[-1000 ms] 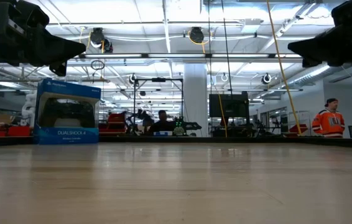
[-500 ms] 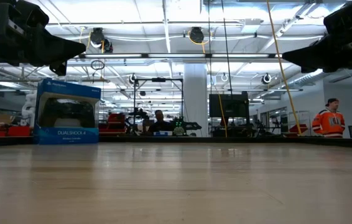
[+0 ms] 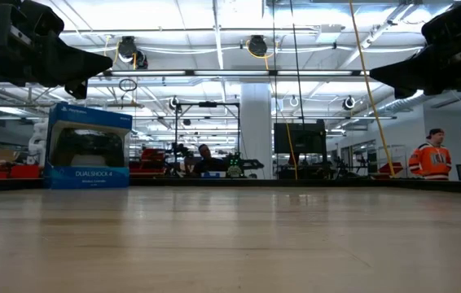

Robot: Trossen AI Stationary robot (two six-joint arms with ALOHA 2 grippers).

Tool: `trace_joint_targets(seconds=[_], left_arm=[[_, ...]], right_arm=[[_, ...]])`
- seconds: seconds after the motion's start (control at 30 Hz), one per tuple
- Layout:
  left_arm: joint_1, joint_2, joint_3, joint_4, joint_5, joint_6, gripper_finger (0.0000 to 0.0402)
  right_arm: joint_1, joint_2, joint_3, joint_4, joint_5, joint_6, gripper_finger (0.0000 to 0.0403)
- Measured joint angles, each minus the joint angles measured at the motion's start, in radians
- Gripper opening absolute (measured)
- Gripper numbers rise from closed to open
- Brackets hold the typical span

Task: Pick and place USB-C Cables
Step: Return to Home Position

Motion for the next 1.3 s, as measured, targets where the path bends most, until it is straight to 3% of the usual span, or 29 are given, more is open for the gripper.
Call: trace_joint_targets(seconds=[1.3], left_arm=[[0.010, -0.002, 0.000, -0.059, -0.032, 0.011, 0.0003]], right_arm=[[0.000, 0.000, 0.000, 0.004, 0.002, 0.015, 0.0000]])
